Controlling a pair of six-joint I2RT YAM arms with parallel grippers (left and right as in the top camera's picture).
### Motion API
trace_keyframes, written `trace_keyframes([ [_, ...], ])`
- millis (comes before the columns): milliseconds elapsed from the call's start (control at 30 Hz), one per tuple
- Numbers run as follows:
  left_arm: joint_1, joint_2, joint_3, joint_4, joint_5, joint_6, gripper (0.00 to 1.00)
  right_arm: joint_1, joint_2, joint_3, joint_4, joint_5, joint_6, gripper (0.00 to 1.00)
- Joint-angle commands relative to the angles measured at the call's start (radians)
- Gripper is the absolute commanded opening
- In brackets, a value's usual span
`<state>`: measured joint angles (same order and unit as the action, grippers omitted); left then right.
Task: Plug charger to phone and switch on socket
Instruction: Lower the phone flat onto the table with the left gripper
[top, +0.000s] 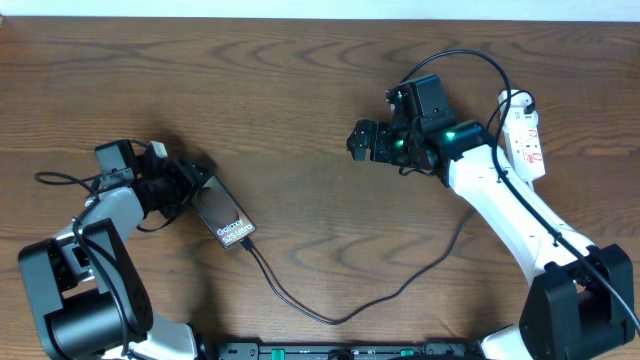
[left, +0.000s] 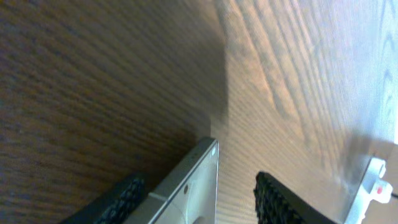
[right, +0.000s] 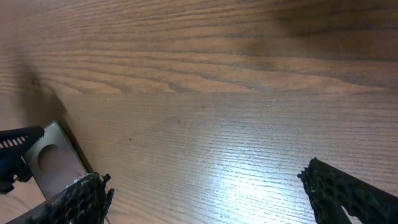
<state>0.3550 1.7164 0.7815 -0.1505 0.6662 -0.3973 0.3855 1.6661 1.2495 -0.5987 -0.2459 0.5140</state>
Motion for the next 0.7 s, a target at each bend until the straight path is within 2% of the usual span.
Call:
trace_keyframes([
  [0,-0.001,0.009,-0.008,-0.043,-0.089,0.009,0.68,-0.004,-0.017,0.006,0.000,0.008,-0.015,0.99],
  [67,-0.001,0.009,-0.008,-0.068,-0.129,0.009,0.73,-0.004,-0.017,0.006,0.000,0.008,-0.015,0.99],
  [200,-0.001,0.009,-0.008,-0.110,-0.178,0.009,0.74,-0.004,-0.017,0.006,0.000,0.008,-0.015,0.99],
  [667,-0.001,0.009,-0.008,-0.225,-0.189,0.008,0.82,-0.004,-0.017,0.006,-0.003,0.008,-0.023,0.99],
])
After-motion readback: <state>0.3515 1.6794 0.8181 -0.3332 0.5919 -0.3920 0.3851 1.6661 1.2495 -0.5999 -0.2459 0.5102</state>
